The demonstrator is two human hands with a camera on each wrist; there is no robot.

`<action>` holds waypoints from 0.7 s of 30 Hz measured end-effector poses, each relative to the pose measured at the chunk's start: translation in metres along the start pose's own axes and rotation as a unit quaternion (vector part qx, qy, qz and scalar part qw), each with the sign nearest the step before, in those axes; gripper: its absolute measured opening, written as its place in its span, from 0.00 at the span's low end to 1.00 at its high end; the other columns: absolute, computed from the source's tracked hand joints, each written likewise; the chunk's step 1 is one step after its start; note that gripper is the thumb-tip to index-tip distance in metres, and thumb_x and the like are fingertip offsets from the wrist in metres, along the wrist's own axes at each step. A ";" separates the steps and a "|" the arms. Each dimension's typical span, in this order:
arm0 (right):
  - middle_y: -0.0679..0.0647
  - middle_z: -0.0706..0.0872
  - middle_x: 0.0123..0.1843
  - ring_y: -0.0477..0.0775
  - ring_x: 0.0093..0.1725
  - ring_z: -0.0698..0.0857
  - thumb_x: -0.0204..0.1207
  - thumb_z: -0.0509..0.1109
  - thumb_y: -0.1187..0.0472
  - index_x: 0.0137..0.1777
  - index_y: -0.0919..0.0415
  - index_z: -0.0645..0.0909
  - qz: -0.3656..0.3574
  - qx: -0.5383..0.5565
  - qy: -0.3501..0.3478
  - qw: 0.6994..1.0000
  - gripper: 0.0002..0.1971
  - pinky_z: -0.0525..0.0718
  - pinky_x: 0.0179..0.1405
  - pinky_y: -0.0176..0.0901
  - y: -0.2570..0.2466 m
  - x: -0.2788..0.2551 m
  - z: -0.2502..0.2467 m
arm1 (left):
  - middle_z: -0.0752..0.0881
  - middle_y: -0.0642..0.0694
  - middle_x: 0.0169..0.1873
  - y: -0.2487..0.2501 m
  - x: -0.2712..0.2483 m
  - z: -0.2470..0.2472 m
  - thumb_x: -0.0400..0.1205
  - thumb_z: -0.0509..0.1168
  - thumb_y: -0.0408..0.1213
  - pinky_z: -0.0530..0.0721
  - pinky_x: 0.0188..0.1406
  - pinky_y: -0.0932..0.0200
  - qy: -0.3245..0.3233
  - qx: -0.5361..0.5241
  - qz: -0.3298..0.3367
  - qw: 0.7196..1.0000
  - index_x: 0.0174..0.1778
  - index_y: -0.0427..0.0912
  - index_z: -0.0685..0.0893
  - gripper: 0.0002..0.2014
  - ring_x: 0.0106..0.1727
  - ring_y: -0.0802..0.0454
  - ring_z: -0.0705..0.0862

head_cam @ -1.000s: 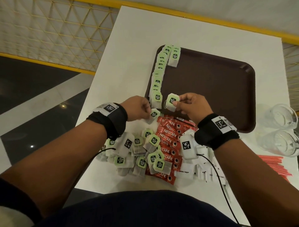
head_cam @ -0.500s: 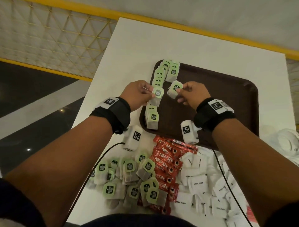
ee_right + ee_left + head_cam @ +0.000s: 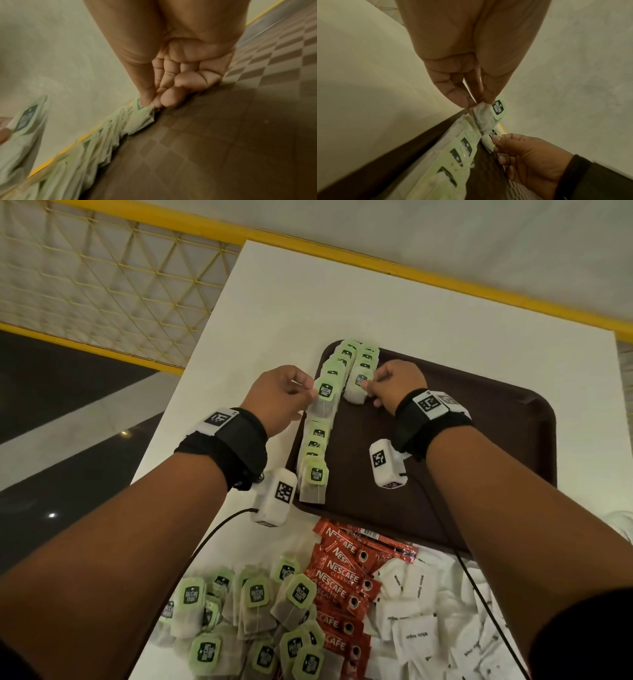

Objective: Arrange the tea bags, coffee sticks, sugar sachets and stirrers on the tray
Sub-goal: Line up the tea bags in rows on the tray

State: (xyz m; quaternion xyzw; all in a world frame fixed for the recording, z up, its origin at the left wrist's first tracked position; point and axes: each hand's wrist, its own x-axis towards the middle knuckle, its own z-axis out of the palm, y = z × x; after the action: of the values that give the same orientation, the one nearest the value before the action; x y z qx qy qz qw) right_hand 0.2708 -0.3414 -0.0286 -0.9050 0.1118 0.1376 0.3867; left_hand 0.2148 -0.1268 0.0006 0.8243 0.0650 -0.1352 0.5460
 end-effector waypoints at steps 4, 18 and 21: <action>0.54 0.88 0.45 0.57 0.38 0.87 0.71 0.80 0.51 0.43 0.52 0.73 -0.006 -0.004 0.040 0.999 0.16 0.88 0.43 0.53 0.002 0.001 0.001 | 0.90 0.42 0.43 -0.005 0.006 0.003 0.80 0.70 0.36 0.82 0.44 0.54 0.035 0.031 -0.001 0.999 0.47 0.42 0.84 0.03 0.43 0.48 0.86; 0.55 0.88 0.41 0.43 0.31 0.83 0.78 0.74 0.61 0.52 0.64 0.84 -0.054 0.126 -0.063 0.989 0.07 0.80 0.26 0.28 -0.009 -0.047 0.000 | 0.90 0.42 0.44 0.005 0.012 0.026 0.81 0.70 0.37 0.80 0.40 0.60 0.013 -0.019 0.008 1.000 0.54 0.40 0.85 0.08 0.42 0.52 0.87; 0.58 0.89 0.44 0.44 0.29 0.83 0.78 0.75 0.61 0.54 0.66 0.84 0.003 0.155 -0.032 0.987 0.10 0.80 0.24 0.30 0.001 -0.042 0.003 | 0.88 0.45 0.52 0.003 0.009 0.023 0.83 0.69 0.41 0.85 0.49 0.56 0.024 -0.014 0.008 1.000 0.58 0.43 0.84 0.10 0.49 0.51 0.87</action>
State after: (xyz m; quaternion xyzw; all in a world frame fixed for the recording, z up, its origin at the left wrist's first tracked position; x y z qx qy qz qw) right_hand 0.2304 -0.3361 -0.0171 -0.8289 0.1217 0.1488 0.5253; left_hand 0.2211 -0.1499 -0.0079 0.8201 0.0730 -0.1099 0.5568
